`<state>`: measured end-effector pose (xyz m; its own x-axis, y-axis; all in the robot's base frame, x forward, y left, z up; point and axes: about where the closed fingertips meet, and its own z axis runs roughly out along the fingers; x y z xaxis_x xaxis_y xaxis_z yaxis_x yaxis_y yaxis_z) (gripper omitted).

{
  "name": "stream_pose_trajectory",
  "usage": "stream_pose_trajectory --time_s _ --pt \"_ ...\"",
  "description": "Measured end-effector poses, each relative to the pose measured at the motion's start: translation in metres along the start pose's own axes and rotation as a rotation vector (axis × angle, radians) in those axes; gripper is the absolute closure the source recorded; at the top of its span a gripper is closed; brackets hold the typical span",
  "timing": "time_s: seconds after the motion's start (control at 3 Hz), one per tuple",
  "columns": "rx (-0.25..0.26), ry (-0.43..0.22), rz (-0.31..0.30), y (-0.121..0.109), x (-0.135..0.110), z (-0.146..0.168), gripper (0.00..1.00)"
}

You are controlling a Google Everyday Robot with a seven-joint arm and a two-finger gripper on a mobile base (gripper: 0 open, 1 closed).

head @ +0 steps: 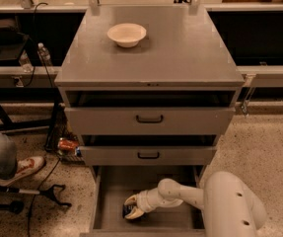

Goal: Pick rxbar blueberry from bottom drawer and place on counter

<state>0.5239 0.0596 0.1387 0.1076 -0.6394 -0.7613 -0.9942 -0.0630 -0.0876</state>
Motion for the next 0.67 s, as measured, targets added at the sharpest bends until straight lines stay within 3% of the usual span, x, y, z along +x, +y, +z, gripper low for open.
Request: stream_pose_trajectory --time_s 0.33,0.67 --pt "0.002 -0.107 -0.068 -0.010 -0.038 -0.048 1.00" --pt "0.030 -0.168 -0.141 -0.019 -0.072 -0.103 1.00"
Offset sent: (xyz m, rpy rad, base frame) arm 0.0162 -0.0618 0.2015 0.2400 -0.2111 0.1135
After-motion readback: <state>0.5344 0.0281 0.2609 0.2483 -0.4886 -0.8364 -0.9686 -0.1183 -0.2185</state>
